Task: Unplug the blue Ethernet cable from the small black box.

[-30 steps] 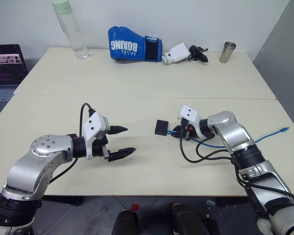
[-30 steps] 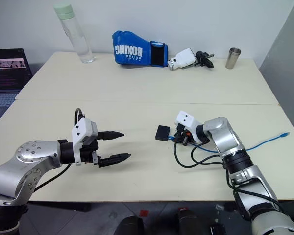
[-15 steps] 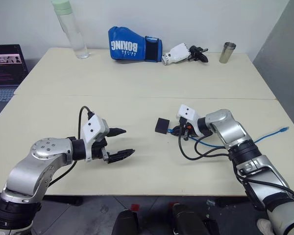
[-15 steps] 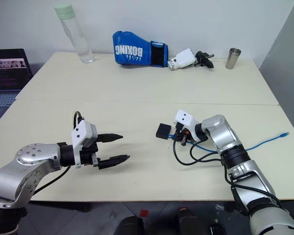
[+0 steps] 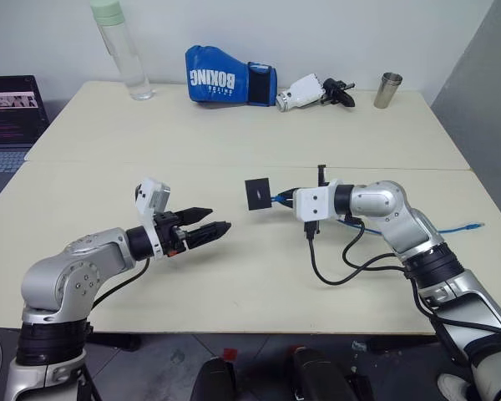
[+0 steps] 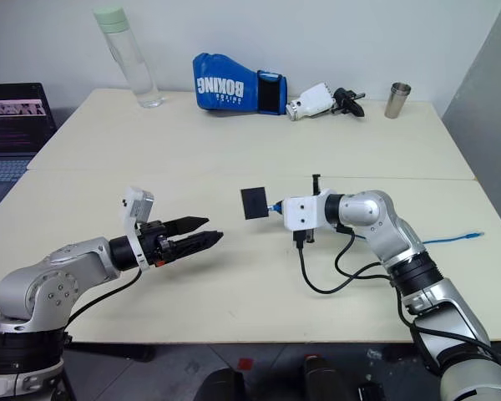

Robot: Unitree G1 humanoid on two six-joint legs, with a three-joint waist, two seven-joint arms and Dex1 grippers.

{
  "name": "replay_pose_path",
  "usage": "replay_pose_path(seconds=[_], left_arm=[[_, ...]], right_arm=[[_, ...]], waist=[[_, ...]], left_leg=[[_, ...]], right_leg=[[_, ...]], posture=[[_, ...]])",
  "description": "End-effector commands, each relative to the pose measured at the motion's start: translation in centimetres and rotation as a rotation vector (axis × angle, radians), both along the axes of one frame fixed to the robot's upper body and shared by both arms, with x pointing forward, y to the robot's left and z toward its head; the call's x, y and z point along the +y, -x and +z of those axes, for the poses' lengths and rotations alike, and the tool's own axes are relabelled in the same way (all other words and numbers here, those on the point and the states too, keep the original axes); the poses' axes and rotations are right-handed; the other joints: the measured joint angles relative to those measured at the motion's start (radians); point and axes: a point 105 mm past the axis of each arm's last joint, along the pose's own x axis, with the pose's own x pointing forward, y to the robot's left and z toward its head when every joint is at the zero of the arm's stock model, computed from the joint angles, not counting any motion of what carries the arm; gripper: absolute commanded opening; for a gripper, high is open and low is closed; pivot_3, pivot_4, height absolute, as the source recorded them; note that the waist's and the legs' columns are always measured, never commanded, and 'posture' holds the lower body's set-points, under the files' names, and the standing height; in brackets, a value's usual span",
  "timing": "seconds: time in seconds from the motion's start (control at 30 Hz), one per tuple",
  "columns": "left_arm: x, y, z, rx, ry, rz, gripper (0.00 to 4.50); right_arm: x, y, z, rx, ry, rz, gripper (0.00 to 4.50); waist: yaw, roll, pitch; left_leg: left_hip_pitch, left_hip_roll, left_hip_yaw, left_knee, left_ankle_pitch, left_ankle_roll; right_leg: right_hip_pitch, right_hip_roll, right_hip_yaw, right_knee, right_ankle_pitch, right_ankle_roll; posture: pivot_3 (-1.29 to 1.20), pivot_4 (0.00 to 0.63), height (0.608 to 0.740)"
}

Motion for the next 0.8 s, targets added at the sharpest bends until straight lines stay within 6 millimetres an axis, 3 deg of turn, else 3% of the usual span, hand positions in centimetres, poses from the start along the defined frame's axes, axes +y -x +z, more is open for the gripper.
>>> replay_pose_path(seconds=[0.03,0.37,0.47,0.8], left_arm=[[-1.3,0.6,2.1,-0.032,0.084,-0.085,4.50],[-1.7,0.0,1.8,0.015,0.135,-0.085,4.50],[-1.5,-0.2,1.8,0.019,0.158,-0.072,4.06],[-1.2,0.0,2.6,0.046,0.255,-0.074,1.89]], right_arm=[[1.7,1.6,2.0,-0.139,-0.017,0.110,0.09],[3.4,2.6,2.9,-0.166,-0.056,0.165,0.09],[3.5,2.6,3.0,-0.163,-0.063,0.166,0.09],[3.3,2.6,2.9,-0.158,-0.062,0.159,0.09]], waist=[[0.001,0.000,0.000],[0.002,0.000,0.000],[0.002,0.000,0.000],[0.002,0.000,0.000]], left_leg=[[0.000,0.000,0.000,0.000,0.000,0.000],[0.000,0.000,-0.001,0.001,0.002,-0.003],[0.000,0.000,-0.001,0.001,0.002,-0.003],[0.000,0.000,-0.002,0.001,0.002,-0.003]], right_leg=[[0.000,0.000,0.000,0.000,0.000,0.000],[0.001,0.000,0.000,0.000,0.000,0.000],[0.001,-0.001,-0.001,0.000,0.000,0.000],[0.001,-0.002,-0.001,0.000,0.000,0.000]], posture=[[0.00,0.150,0.740],[0.00,0.150,0.740],[0.00,0.150,0.740],[0.00,0.150,0.740]])
